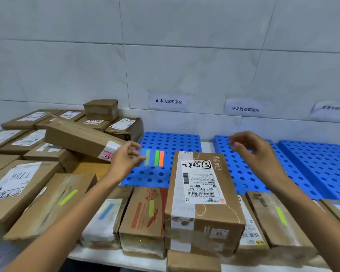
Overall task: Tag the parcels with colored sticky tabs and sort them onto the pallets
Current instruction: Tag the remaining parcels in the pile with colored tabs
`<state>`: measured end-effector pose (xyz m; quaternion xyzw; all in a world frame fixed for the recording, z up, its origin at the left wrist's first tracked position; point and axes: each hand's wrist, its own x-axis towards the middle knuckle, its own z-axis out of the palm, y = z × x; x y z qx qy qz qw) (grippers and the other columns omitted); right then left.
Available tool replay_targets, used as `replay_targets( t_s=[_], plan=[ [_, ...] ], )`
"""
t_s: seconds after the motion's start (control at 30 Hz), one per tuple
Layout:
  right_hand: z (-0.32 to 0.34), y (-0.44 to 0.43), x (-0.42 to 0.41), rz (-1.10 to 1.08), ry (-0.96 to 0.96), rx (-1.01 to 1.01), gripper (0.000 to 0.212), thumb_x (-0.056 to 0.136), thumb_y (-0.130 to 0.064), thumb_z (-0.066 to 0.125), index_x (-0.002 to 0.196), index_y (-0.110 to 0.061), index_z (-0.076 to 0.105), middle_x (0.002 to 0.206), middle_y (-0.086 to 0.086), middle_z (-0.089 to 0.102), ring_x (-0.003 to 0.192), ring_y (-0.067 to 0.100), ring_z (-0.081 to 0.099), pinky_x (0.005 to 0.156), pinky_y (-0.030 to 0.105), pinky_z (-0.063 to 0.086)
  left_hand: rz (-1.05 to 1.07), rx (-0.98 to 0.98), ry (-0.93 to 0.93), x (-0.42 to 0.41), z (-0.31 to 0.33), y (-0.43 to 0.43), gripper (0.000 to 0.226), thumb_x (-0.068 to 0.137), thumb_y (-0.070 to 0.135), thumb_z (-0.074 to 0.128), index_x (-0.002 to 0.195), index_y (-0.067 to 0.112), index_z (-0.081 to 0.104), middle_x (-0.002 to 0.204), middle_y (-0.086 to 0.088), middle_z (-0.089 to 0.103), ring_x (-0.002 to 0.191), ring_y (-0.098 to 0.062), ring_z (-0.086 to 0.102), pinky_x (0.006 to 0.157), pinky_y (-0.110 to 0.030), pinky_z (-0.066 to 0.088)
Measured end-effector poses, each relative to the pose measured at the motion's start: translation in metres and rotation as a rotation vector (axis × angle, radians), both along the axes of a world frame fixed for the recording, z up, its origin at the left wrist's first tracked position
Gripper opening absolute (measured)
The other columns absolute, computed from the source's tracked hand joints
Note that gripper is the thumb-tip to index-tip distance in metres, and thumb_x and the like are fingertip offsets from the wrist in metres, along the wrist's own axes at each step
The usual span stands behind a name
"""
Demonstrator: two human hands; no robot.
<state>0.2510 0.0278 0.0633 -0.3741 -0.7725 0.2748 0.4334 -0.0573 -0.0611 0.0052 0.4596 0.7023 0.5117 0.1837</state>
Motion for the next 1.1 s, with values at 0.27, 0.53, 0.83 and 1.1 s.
replay_targets(
  t_s=[0.27,0.53,0.83,1.1],
  plan=[
    [0.036,-0.022,-0.058,0.095,-0.127,0.608,0.031,0.091,-0.026,0.052,0.119,-0.015,0.061,0.111,0.002,0.059,0.105,0.015,0.052,0.090,0.021,0.038,-0.149,0.422,-0.231,0.071,0.081,0.003,0.026,0.080,0.002,0.069,0.103,0.012,0.061,0.075,-0.009,0.069,0.070,-0.014,0.069,0.059,-0.023,0.056],
    [0.032,-0.019,-0.079,-0.042,-0.347,0.899,0.041,0.093,-0.035,0.047,0.124,-0.012,0.059,0.121,0.005,0.059,0.119,0.028,0.050,0.106,0.058,0.028,-0.273,0.449,-0.361,0.097,0.092,-0.015,0.032,0.083,0.000,0.065,0.112,0.006,0.055,0.075,-0.007,0.070,0.068,-0.017,0.070,0.059,-0.023,0.055],
    [0.020,-0.024,-0.063,-0.135,-0.362,1.099,0.027,0.094,-0.024,0.053,0.111,-0.010,0.067,0.123,0.009,0.062,0.123,0.031,0.051,0.107,0.066,0.019,-0.349,0.396,-0.537,0.109,0.078,-0.021,0.030,0.083,-0.001,0.063,0.111,0.008,0.056,0.068,-0.005,0.061,0.066,-0.012,0.066,0.058,-0.025,0.056],
    [0.018,-0.032,-0.050,-0.157,-0.303,1.157,0.020,0.094,-0.020,0.056,0.104,-0.011,0.071,0.114,0.010,0.066,0.114,0.032,0.056,0.106,0.065,0.023,-0.393,0.359,-0.553,0.118,0.074,-0.024,0.031,0.083,0.000,0.063,0.112,0.006,0.056,0.072,-0.008,0.060,0.062,-0.011,0.066,0.059,-0.027,0.058]
  ],
)
